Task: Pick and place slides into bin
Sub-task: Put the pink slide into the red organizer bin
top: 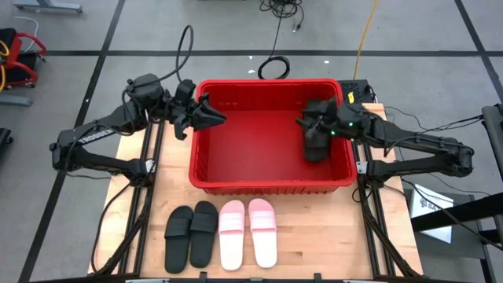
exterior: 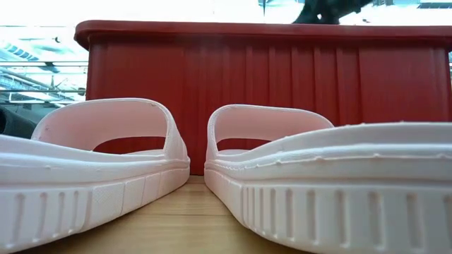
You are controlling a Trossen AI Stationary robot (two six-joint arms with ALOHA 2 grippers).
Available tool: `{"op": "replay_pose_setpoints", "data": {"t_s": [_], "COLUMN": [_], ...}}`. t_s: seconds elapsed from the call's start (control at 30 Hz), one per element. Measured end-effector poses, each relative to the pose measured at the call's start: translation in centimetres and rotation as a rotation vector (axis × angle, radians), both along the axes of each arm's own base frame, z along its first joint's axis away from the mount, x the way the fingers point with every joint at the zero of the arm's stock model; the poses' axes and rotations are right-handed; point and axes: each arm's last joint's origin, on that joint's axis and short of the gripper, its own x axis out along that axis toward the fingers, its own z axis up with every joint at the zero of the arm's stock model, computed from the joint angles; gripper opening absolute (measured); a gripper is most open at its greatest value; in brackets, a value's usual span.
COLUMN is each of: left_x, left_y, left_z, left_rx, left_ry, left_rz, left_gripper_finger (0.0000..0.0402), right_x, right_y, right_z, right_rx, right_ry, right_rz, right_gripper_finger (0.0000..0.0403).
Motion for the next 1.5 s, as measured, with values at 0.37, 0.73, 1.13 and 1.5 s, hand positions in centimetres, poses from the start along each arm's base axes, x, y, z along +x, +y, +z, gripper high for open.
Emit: {"op": "replay_pose_setpoints", "data": {"t_s": [0.37,0.73,1.13,1.5], "left_x": [-0.4,-0.5,-0.4,-0.3], "left_y": [0.6,0.4,0.0,-0.9], "left_z": [0.1,0.1,0.3,2.1], "left_rx": [-0.012,-0.001,-0.073,-0.143], "left_ry": [0.004,-0.002,0.010,-0.148], "left_rz": [-0.079,-0.145,-0.183,-0.127], "left_gripper_finger": [0.0086,0.0086,0.0086,0.0086], "right_x": [0.6,2.8,6.2,6.3], "right_y": [0.2,0.8,3.6,8.0], "right_z": [2.3,3.3,2.2,2.5], "right_rx": [0.125,0.193,0.281,0.336], "right_ry": [-0.340,-0.579,-0.618,-0.614], "right_rz": [0.021,0.090,0.262,0.560], "right_gripper_finger": [0.0180,0.0180,0.0180,0.0180]}}
